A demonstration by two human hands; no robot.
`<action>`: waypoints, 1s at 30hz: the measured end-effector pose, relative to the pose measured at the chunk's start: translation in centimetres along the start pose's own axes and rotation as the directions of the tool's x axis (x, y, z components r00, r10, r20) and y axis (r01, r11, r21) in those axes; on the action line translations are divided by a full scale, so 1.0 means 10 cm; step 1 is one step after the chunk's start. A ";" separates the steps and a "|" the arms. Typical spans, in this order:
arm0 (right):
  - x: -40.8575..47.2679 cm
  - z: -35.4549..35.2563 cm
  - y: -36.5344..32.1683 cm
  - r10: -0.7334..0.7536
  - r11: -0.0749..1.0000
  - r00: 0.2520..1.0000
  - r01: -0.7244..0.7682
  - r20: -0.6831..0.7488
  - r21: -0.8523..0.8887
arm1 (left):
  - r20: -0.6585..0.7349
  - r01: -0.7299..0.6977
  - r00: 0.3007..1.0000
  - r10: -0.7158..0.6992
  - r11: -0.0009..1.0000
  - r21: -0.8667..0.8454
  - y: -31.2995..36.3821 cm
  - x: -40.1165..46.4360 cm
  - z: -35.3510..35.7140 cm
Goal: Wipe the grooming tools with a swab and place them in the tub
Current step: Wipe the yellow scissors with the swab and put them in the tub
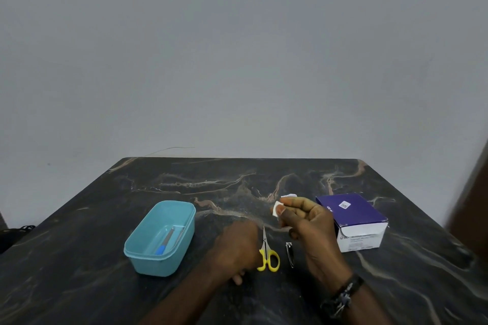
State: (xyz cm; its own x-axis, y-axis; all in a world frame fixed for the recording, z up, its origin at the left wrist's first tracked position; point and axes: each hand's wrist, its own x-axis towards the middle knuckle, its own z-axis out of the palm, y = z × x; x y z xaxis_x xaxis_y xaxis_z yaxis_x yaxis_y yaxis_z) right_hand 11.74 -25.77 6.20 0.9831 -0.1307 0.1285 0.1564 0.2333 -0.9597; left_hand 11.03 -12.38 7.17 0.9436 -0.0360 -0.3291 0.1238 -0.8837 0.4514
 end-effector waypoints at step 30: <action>0.06 -0.01 0.17 0.000 0.977 0.993 0.025 0.119 -0.212 | -0.632 -0.659 0.742 0.224 0.418 -0.625 -0.28 0.27 0.17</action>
State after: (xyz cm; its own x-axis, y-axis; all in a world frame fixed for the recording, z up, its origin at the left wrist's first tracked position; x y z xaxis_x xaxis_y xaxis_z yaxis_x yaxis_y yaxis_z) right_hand 12.62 -25.57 4.66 0.9874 -0.0150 0.1572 0.1575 0.0207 -0.9873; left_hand 12.69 -10.82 3.57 0.9218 0.0699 0.3814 -0.3783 -0.0537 0.9241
